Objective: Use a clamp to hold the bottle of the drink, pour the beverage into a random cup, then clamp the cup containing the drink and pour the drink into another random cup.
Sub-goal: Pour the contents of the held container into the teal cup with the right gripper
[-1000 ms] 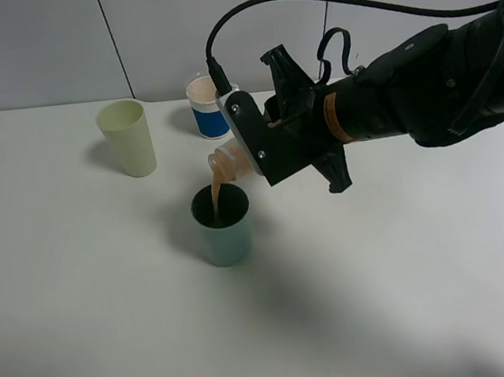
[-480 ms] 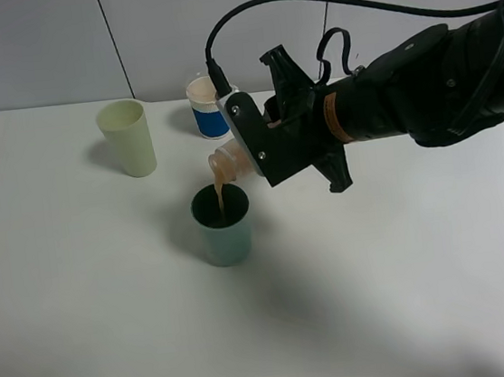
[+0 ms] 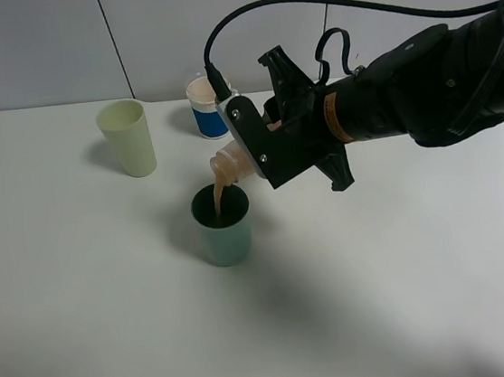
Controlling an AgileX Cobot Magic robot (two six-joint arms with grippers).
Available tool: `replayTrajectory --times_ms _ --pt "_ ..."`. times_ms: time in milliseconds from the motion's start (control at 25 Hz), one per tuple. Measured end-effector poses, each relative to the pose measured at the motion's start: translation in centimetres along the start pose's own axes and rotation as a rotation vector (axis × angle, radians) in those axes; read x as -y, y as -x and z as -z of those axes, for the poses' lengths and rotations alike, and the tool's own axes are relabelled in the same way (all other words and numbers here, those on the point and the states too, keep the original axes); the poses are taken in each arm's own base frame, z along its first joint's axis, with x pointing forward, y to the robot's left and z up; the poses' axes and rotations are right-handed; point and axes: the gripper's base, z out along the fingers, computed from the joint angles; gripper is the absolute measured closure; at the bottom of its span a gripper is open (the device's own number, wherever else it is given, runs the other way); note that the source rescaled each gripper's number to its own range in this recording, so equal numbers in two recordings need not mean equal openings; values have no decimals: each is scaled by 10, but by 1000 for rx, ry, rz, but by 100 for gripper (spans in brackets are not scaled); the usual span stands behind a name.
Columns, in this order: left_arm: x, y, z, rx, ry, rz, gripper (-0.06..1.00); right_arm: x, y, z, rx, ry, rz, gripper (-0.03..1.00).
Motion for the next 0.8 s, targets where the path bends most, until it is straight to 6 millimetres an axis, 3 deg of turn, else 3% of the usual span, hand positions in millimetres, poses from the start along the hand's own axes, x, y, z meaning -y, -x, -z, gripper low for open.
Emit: replayTrajectory --times_ms 800 --pt "0 0 0 0 0 0 -6 1 3 0 -8 -4 63 93"
